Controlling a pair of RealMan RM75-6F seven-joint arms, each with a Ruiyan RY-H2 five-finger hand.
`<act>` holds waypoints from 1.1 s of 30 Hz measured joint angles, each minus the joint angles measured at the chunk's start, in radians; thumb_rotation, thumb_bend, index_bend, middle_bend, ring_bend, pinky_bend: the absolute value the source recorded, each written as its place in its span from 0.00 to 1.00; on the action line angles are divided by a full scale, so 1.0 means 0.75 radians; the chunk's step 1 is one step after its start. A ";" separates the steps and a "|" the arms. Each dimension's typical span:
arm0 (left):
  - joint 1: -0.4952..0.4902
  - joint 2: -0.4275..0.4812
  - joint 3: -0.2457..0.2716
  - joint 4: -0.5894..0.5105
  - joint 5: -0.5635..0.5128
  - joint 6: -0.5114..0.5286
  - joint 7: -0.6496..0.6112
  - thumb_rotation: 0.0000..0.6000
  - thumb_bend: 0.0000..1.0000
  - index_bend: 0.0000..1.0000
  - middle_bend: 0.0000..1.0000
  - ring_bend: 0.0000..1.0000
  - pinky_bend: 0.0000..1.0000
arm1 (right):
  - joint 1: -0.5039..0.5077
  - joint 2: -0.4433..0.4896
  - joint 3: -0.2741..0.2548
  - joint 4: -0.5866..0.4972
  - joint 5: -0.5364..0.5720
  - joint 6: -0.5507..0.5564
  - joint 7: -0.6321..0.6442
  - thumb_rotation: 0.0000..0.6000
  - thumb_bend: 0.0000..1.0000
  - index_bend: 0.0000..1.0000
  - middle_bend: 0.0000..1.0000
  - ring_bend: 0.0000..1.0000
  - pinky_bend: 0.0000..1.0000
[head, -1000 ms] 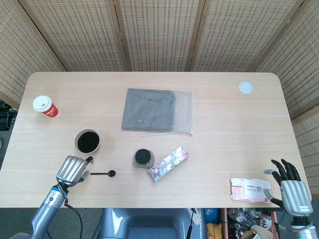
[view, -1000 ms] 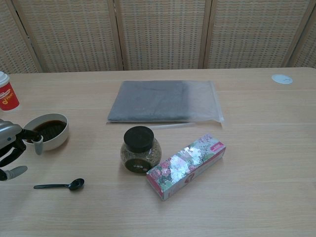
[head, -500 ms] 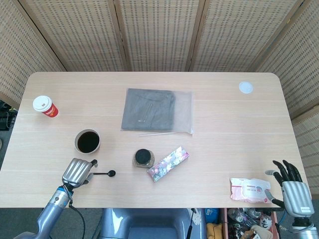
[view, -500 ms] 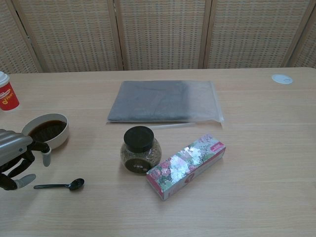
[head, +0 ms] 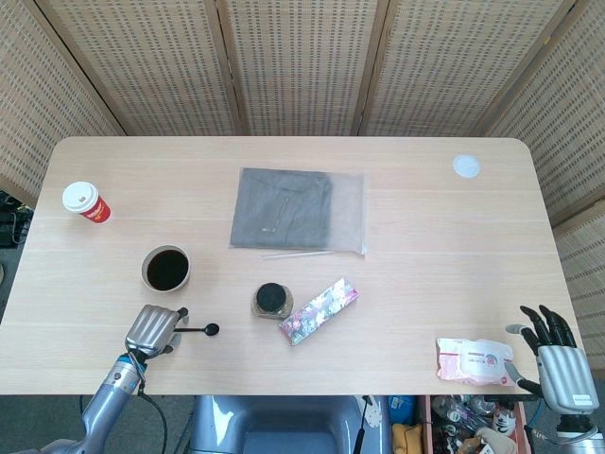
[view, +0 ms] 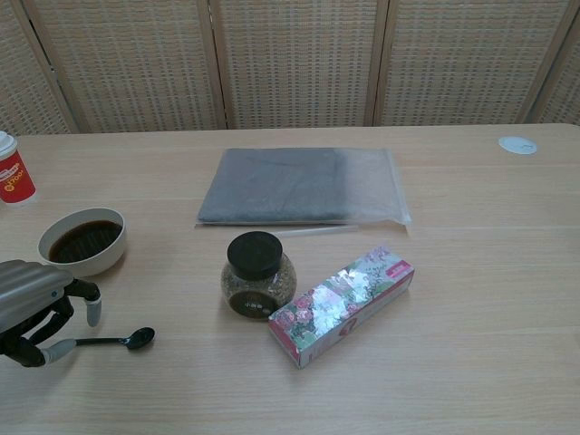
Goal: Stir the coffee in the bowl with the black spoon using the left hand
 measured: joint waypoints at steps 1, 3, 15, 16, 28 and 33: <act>-0.001 -0.003 0.000 0.002 -0.004 0.000 0.000 1.00 0.41 0.43 0.80 0.76 0.71 | -0.001 0.000 0.000 0.000 0.000 0.000 0.000 1.00 0.38 0.37 0.22 0.06 0.14; -0.003 -0.008 0.002 0.006 -0.015 -0.001 0.000 1.00 0.41 0.43 0.80 0.76 0.71 | -0.002 0.001 0.000 0.001 0.001 0.001 0.000 1.00 0.38 0.37 0.22 0.06 0.13; -0.015 -0.034 0.012 0.032 -0.059 0.002 0.001 1.00 0.41 0.45 0.80 0.76 0.71 | -0.009 0.000 0.000 0.013 0.007 0.002 0.010 1.00 0.38 0.37 0.22 0.06 0.14; -0.016 -0.035 0.013 0.034 -0.062 0.002 0.002 1.00 0.41 0.45 0.80 0.76 0.71 | -0.010 0.001 0.001 0.013 0.007 0.002 0.011 1.00 0.38 0.37 0.22 0.06 0.14; -0.027 -0.052 0.016 0.049 -0.099 0.004 0.020 1.00 0.41 0.47 0.80 0.76 0.71 | -0.014 0.000 0.003 0.019 0.010 0.003 0.018 1.00 0.38 0.37 0.22 0.06 0.14; -0.031 -0.060 0.018 0.053 -0.109 0.011 0.023 1.00 0.41 0.47 0.80 0.76 0.71 | -0.014 0.000 0.002 0.021 0.012 0.000 0.019 1.00 0.38 0.37 0.22 0.06 0.14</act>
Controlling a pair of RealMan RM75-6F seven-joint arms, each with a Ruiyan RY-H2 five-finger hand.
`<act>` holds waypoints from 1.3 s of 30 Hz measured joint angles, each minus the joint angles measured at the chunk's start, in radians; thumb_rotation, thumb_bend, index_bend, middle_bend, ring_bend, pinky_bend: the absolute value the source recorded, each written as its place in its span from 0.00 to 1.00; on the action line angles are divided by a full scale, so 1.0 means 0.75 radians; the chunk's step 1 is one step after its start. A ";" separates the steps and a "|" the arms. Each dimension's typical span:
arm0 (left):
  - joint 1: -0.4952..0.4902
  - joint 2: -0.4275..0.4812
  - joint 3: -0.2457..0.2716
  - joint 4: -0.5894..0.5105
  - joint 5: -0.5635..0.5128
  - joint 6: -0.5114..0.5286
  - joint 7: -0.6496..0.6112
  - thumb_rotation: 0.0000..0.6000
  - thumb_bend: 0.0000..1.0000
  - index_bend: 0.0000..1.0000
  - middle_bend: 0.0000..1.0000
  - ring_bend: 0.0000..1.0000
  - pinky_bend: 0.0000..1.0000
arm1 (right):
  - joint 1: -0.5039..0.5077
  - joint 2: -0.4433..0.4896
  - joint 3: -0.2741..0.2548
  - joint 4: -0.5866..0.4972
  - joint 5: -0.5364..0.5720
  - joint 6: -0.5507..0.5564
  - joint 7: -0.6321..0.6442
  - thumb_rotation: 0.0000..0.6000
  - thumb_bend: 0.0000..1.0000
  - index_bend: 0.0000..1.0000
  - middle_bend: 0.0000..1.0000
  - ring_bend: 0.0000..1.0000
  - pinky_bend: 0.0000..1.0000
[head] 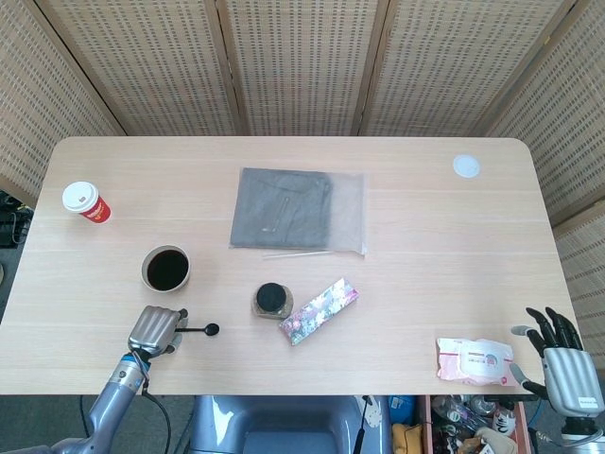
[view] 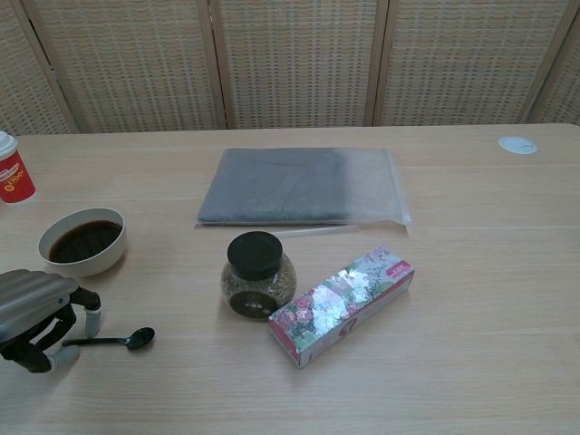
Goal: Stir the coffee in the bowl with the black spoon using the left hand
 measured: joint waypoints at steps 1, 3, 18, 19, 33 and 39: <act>0.000 -0.001 0.000 0.001 -0.002 0.001 0.000 1.00 0.41 0.48 0.80 0.76 0.71 | 0.000 0.000 0.000 0.000 0.000 0.000 0.000 1.00 0.38 0.37 0.22 0.06 0.14; -0.001 -0.005 0.001 0.004 -0.006 0.003 0.000 1.00 0.41 0.49 0.80 0.76 0.71 | -0.001 0.001 0.001 0.001 0.001 0.000 0.000 1.00 0.38 0.37 0.22 0.06 0.14; -0.005 -0.020 0.008 0.022 -0.028 0.011 0.009 1.00 0.41 0.50 0.80 0.77 0.71 | -0.002 0.003 0.002 0.005 0.003 -0.003 0.006 1.00 0.38 0.37 0.22 0.06 0.13; -0.005 -0.022 0.007 0.024 -0.029 0.013 0.010 1.00 0.41 0.50 0.80 0.77 0.71 | -0.002 0.003 0.002 0.006 0.003 -0.004 0.006 1.00 0.38 0.37 0.22 0.06 0.13; 0.004 -0.054 0.010 0.056 -0.036 0.041 0.011 1.00 0.41 0.51 0.80 0.77 0.71 | -0.007 0.004 0.002 0.014 0.004 0.000 0.017 1.00 0.38 0.37 0.22 0.06 0.13; 0.008 -0.063 0.012 0.067 -0.039 0.050 0.014 1.00 0.41 0.52 0.80 0.77 0.71 | -0.007 0.004 0.003 0.015 0.005 -0.002 0.018 1.00 0.38 0.37 0.22 0.06 0.13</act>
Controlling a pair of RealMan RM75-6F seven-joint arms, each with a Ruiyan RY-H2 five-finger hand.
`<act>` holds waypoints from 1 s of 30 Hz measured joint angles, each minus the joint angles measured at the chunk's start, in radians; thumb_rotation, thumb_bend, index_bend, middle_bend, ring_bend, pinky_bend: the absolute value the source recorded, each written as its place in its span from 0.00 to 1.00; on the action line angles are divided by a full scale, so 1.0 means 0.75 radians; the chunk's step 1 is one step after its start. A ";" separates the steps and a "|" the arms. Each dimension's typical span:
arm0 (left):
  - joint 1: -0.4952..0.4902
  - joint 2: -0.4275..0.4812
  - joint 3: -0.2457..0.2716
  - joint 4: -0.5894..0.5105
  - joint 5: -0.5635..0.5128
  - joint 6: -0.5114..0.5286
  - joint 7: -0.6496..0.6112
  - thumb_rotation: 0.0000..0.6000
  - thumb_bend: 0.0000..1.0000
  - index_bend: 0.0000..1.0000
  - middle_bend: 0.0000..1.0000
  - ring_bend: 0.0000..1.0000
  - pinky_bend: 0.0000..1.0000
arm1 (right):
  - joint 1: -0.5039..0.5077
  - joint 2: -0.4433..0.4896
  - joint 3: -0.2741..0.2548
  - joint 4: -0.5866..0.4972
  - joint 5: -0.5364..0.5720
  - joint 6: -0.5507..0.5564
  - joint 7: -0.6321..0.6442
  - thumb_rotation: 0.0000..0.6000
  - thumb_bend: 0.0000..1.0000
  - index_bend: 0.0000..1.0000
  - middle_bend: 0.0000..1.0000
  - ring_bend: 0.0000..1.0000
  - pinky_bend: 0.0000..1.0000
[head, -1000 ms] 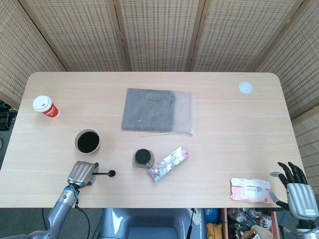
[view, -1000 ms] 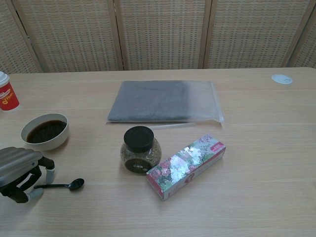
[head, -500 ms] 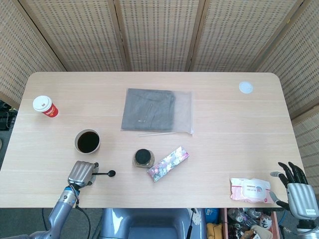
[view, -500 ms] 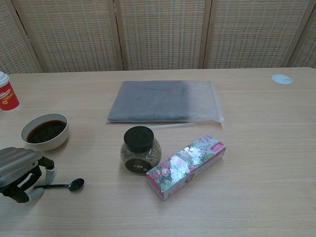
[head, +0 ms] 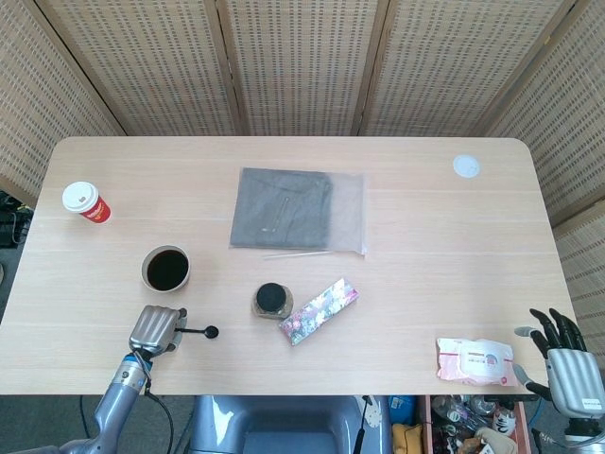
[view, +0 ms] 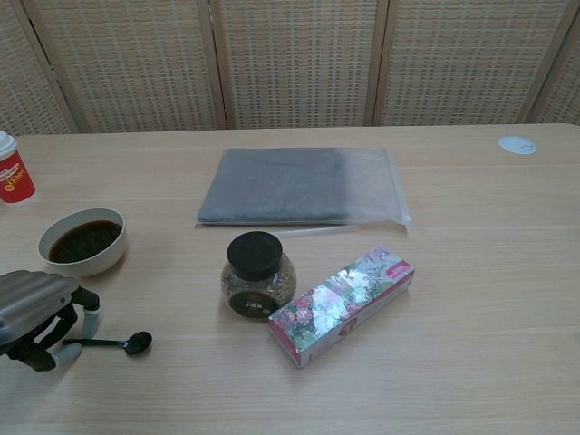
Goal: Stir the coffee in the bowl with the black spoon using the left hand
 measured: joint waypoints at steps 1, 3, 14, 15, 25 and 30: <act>0.001 -0.001 0.001 0.001 0.000 0.001 0.000 1.00 0.41 0.52 0.80 0.77 0.71 | 0.000 -0.001 0.000 0.001 0.000 -0.001 0.000 1.00 0.38 0.37 0.22 0.06 0.13; 0.003 -0.001 0.001 0.001 0.000 0.004 -0.001 1.00 0.41 0.53 0.80 0.77 0.71 | 0.001 -0.001 0.000 0.001 -0.001 -0.002 0.001 1.00 0.38 0.37 0.22 0.06 0.13; 0.015 0.003 0.007 0.002 0.002 0.018 -0.003 1.00 0.42 0.56 0.81 0.77 0.71 | 0.000 0.000 0.000 0.002 -0.004 0.002 0.004 1.00 0.38 0.37 0.22 0.06 0.13; 0.015 0.004 0.007 0.002 0.001 0.018 -0.003 1.00 0.42 0.56 0.81 0.77 0.71 | 0.000 0.000 0.001 0.003 -0.004 0.002 0.004 1.00 0.38 0.37 0.22 0.06 0.13; 0.018 0.030 0.006 -0.017 0.015 0.038 0.000 1.00 0.42 0.60 0.81 0.78 0.71 | -0.004 -0.002 0.001 0.008 -0.005 0.009 0.010 1.00 0.38 0.37 0.22 0.06 0.13; 0.019 0.056 0.002 -0.038 0.035 0.063 0.007 1.00 0.42 0.63 0.82 0.78 0.71 | -0.003 -0.006 0.001 0.013 -0.004 0.006 0.015 1.00 0.38 0.37 0.22 0.06 0.14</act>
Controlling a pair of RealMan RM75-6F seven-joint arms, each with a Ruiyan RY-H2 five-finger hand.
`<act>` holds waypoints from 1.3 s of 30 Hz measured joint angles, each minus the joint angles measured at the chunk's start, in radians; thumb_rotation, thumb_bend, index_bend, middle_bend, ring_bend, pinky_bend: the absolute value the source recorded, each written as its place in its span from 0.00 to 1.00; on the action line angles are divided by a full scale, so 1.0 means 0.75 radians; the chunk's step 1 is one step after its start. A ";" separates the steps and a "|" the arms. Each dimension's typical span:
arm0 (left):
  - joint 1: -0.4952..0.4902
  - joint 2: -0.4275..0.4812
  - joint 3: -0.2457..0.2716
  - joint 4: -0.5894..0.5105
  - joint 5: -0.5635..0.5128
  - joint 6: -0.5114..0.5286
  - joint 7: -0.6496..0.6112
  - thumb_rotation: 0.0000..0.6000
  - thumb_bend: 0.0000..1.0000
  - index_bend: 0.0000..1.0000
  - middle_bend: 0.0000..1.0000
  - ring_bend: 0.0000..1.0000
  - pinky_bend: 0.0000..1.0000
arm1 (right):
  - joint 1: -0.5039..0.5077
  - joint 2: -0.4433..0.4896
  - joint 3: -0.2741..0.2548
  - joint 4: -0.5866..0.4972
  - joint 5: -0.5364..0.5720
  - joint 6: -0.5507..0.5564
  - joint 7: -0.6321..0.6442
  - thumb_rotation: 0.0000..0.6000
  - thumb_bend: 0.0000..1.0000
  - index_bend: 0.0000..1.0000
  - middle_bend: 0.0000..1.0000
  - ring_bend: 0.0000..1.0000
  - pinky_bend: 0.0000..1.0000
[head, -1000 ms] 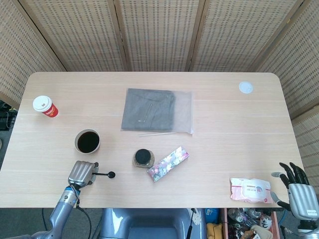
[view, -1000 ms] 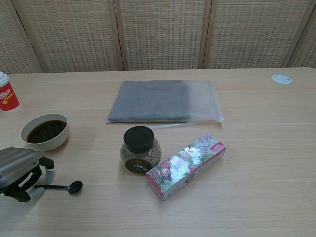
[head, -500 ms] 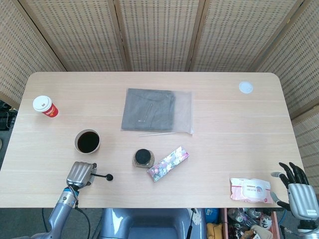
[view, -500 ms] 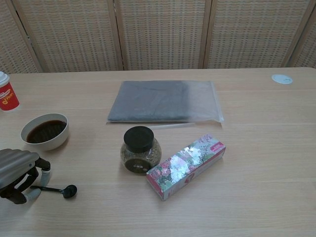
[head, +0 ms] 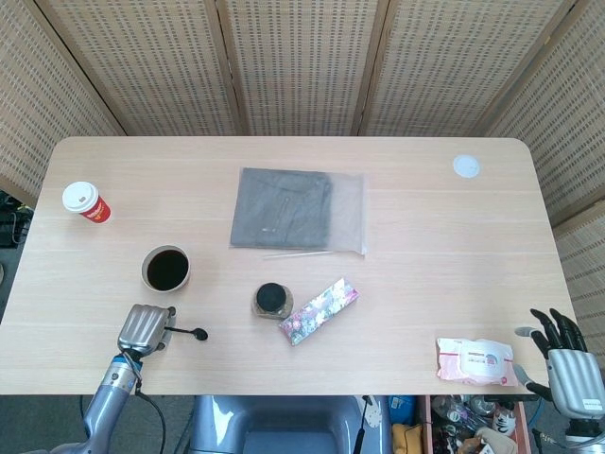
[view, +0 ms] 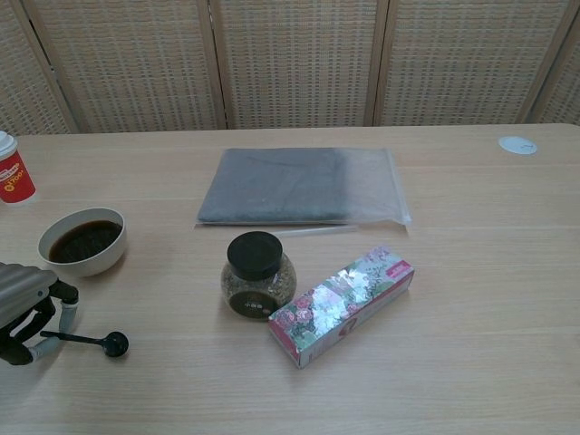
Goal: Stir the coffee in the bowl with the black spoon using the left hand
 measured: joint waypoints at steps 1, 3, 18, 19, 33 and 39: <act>0.000 0.004 -0.001 -0.003 0.002 0.002 0.002 1.00 0.42 0.63 0.82 0.78 0.71 | 0.000 -0.001 0.000 0.002 0.000 0.000 0.001 1.00 0.38 0.37 0.22 0.06 0.14; -0.001 0.012 -0.001 -0.010 0.007 0.007 0.006 1.00 0.42 0.64 0.82 0.78 0.71 | 0.001 -0.002 0.001 0.004 0.000 -0.001 0.003 1.00 0.38 0.37 0.22 0.06 0.14; -0.038 0.215 -0.027 -0.164 0.140 0.111 0.112 1.00 0.42 0.70 0.83 0.78 0.71 | 0.004 -0.002 0.000 0.001 -0.012 0.004 0.006 1.00 0.38 0.37 0.22 0.06 0.13; -0.041 0.226 -0.031 -0.171 0.145 0.115 0.121 1.00 0.42 0.70 0.83 0.78 0.71 | 0.004 -0.001 0.000 0.000 -0.013 0.005 0.006 1.00 0.38 0.37 0.22 0.06 0.13; -0.178 0.363 -0.083 -0.114 0.200 0.065 0.415 1.00 0.42 0.70 0.83 0.78 0.71 | 0.000 -0.003 -0.005 0.001 -0.020 0.014 0.012 1.00 0.38 0.37 0.22 0.06 0.14; -0.237 0.354 -0.078 -0.012 0.200 -0.015 0.514 1.00 0.42 0.70 0.83 0.78 0.71 | -0.006 -0.006 -0.006 0.012 -0.013 0.014 0.023 1.00 0.38 0.37 0.22 0.06 0.14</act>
